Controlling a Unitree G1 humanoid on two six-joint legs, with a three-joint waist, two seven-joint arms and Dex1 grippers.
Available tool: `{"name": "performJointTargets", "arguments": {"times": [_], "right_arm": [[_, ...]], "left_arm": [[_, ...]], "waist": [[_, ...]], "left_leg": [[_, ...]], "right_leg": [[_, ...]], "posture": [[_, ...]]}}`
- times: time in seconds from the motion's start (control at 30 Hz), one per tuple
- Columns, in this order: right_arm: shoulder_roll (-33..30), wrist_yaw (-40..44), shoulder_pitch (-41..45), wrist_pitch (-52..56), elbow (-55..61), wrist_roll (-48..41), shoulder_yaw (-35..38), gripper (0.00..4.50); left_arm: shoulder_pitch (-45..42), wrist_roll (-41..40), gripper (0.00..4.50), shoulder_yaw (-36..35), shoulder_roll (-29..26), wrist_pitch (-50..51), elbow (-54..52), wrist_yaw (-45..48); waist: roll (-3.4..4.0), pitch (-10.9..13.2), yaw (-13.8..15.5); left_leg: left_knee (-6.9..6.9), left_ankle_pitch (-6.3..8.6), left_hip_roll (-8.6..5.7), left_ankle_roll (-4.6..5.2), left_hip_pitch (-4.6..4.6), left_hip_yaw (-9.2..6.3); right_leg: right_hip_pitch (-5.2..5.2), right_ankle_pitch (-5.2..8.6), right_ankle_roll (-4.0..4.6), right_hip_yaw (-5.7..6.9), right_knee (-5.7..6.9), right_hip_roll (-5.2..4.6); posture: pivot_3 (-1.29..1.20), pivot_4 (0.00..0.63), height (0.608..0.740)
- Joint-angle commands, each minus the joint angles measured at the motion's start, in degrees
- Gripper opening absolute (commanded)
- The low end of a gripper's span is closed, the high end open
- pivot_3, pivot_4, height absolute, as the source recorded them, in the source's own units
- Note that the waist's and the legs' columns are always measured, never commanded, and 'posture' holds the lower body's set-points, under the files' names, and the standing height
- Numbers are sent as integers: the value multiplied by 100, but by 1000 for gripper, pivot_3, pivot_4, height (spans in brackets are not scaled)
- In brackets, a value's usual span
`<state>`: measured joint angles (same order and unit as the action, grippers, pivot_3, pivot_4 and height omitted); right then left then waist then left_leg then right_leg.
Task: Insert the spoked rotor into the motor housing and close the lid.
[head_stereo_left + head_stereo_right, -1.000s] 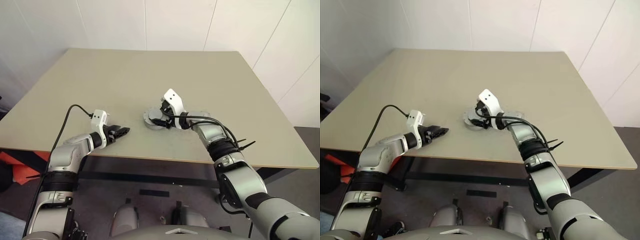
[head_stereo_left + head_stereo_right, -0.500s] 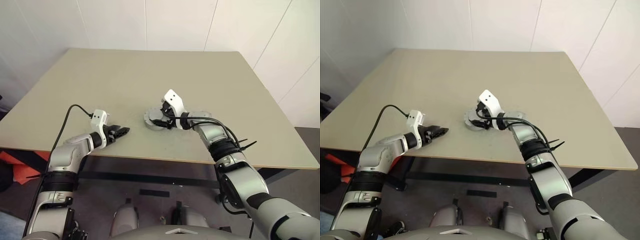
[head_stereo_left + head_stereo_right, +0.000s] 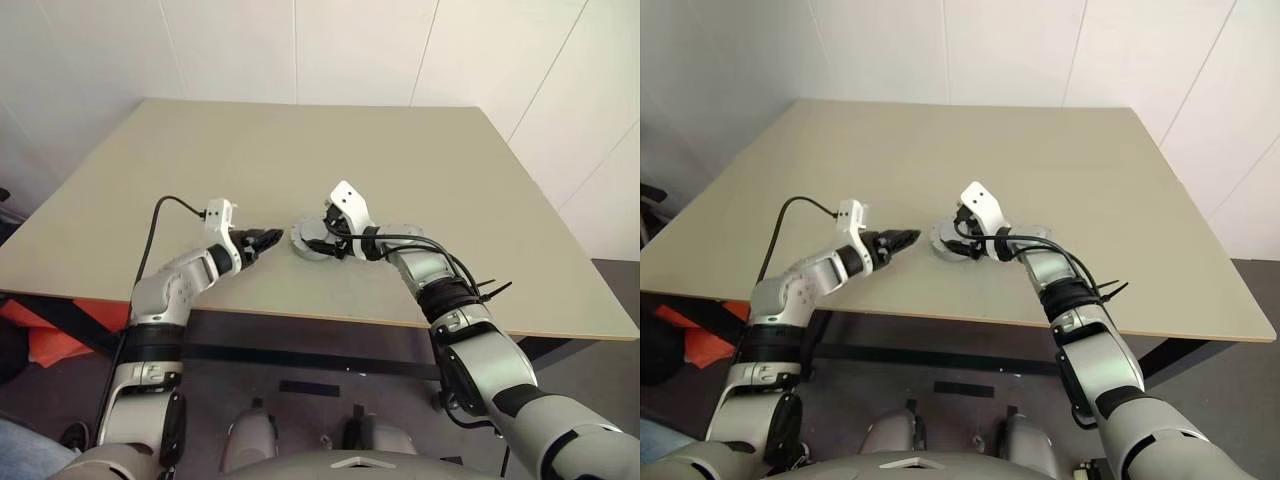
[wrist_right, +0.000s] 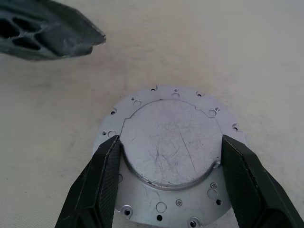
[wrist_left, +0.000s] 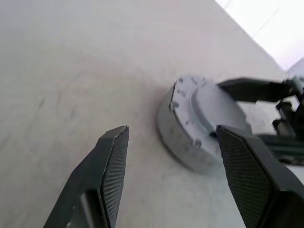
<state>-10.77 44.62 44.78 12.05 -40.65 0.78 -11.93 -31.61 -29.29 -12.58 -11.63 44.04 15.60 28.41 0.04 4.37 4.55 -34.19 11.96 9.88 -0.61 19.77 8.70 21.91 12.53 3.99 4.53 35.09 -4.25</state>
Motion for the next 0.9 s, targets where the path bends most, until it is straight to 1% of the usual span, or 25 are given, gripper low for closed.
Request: {"name": "performJointTargets", "arguments": {"times": [0.03, 0.07, 0.17, 0.3, 0.43, 0.57, 0.73, 0.83, 0.9], "right_arm": [[-28, -32, -36, 57, -209, 136, -81, 3136], [-23, -37, -29, 43, -221, 137, -81, 3136], [-10, -56, -18, 14, -236, 139, -77, 3136], [-12, -92, -24, -4, -209, 139, -61, 3136], [-47, -128, -58, 1, -155, 130, -32, 3136], [-70, -174, -96, 23, -78, 123, -12, 3136], [-91, -300, -84, 36, -82, 144, 21, 3136], [-112, -94, -80, 154, -29, -50, 127, 3136], [-154, -3, -90, 125, 31, -49, 102, 3863]], "left_arm": [[-527, -325, 3064, -375, 162, 238, 508, -287], [-655, -316, 3064, -340, 226, 256, 694, -281], [-962, -224, 2520, -210, 411, 219, 1168, -247], [-1249, -61, 1252, 41, 572, 160, 1627, -131], [-1482, -33, 22, 97, 673, 117, 2027, -34], [-1554, 227, 22, 268, 684, -16, 2283, -165], [-1411, 335, 22, 371, 649, 260, 2252, -262], [-1364, 293, 22, 315, 616, 471, 2220, -340], [-1337, 239, 0, 266, 603, 580, 2153, -351]], "waist": [[1, -1, -1], [1, -1, 0], [0, -1, 7], [0, -1, 15], [0, -1, 41], [0, -1, 62], [1, -2, 94], [2, -3, 100], [2, -3, 101]], "left_leg": [[0, 0, 0, 0, 0, -1], [0, -1, 0, 0, 7, -2], [0, -1, -1, 1, 12, -2], [0, -4, -1, 6, 15, -2], [2, -4, 1, 6, 13, -4], [2, -4, 1, 6, 13, -4], [4, -4, 2, 6, 2, -3], [6, -4, 1, 6, -11, -4], [6, -4, 2, 6, -24, -4]], "right_leg": [[0, 0, 0, 0, 0, 0], [-2, 0, -1, 0, 0, 0], [-5, 0, -1, 0, -4, 0], [-5, -1, -2, 0, -11, 0], [-5, 0, -3, 4, -11, 0], [-5, -1, -4, 4, -13, 0], [-13, 5, -14, 4, -13, 0], [-24, 10, -24, 4, -17, 0], [-32, 11, -25, 4, -23, 0]], "posture": [[0, 0, 740], [0, 0, 740], [0, 0, 740], [0, 0, 740], [0, 0, 740], [0, 0, 740], [0, 0, 740], [0, 0, 740], [0, 0, 740]]}}
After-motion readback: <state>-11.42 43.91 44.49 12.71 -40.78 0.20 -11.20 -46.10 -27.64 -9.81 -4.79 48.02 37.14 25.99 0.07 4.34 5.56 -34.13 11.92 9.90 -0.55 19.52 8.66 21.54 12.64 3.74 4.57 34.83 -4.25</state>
